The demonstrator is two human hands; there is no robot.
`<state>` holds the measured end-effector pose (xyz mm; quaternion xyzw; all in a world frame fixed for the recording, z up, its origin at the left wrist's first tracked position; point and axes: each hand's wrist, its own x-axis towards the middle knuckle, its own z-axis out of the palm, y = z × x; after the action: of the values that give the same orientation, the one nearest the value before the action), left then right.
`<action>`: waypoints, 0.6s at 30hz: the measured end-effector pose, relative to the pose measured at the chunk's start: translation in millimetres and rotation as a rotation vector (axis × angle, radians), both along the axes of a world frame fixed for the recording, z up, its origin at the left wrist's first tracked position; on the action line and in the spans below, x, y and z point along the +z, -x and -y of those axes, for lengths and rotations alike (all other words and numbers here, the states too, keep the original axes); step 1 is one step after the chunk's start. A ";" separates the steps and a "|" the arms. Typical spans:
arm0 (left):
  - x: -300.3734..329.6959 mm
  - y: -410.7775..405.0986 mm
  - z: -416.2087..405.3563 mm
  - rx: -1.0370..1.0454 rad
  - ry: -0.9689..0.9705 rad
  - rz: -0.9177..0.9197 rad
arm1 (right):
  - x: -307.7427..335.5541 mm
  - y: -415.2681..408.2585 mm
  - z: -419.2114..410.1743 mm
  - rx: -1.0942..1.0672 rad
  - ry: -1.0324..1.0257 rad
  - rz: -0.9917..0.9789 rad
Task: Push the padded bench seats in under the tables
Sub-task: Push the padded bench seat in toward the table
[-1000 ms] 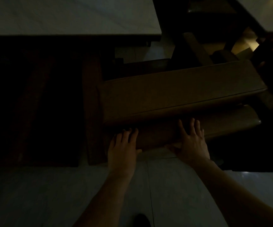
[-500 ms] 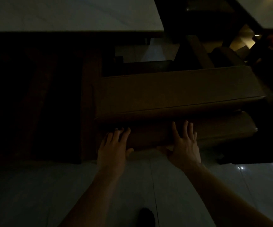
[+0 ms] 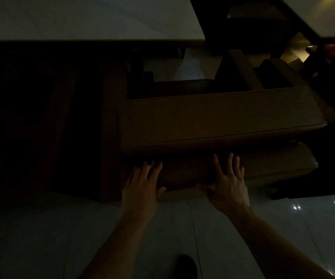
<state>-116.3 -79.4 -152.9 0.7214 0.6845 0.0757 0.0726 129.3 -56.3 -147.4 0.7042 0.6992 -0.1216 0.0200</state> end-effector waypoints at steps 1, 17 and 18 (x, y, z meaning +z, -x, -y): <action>-0.4 0.2 -1.2 -0.001 -0.006 0.008 | -2.0 0.9 -0.2 -0.007 -0.014 -0.007; 14.4 -2.3 -32.6 0.078 0.085 -0.001 | 8.9 9.5 -33.6 0.066 0.090 -0.004; 16.6 -3.5 -31.3 0.084 0.106 0.003 | 13.5 6.6 -33.7 0.078 0.105 -0.005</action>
<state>-112.9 -48.1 -136.4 0.6871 0.7171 0.0436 0.1085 122.7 -22.5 -133.9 0.6740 0.7189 -0.1592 0.0599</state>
